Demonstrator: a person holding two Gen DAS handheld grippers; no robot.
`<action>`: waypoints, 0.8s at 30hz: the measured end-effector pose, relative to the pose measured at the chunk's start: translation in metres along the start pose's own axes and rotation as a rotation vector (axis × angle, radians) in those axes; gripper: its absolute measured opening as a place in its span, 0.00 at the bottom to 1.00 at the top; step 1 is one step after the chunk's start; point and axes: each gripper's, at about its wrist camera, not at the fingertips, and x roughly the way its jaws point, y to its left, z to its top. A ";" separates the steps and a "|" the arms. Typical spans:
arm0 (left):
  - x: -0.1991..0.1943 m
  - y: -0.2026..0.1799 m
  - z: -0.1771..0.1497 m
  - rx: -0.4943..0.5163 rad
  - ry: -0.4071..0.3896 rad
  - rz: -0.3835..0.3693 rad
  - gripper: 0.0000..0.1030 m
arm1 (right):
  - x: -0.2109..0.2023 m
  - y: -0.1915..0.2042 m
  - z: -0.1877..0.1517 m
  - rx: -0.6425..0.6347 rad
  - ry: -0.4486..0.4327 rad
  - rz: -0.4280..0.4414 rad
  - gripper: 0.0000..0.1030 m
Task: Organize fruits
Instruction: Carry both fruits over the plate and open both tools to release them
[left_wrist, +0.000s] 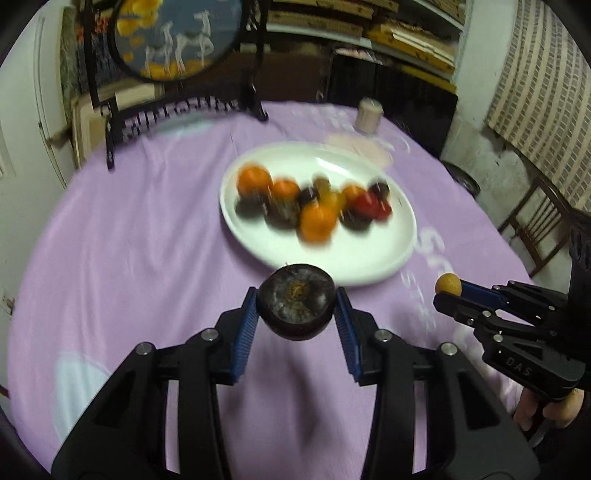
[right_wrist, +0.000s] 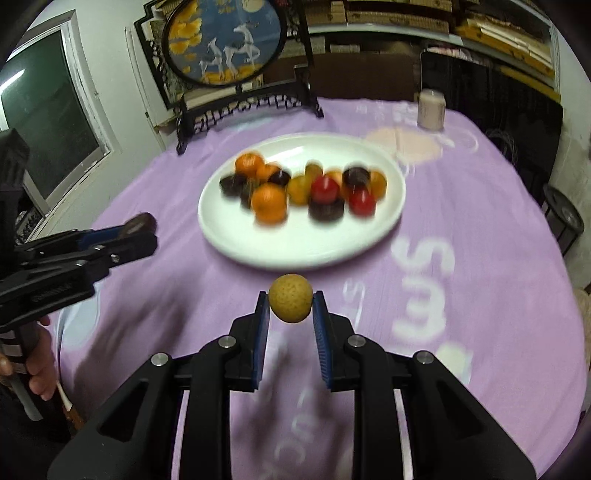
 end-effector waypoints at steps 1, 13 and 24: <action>0.002 0.001 0.009 -0.004 -0.006 0.006 0.41 | 0.005 0.000 0.011 0.002 -0.004 -0.002 0.23; 0.094 -0.013 0.064 -0.045 0.073 -0.027 0.41 | 0.073 -0.011 0.059 0.001 0.049 -0.027 0.23; 0.108 -0.007 0.067 -0.048 0.071 -0.020 0.57 | 0.087 -0.010 0.063 -0.007 0.042 -0.021 0.34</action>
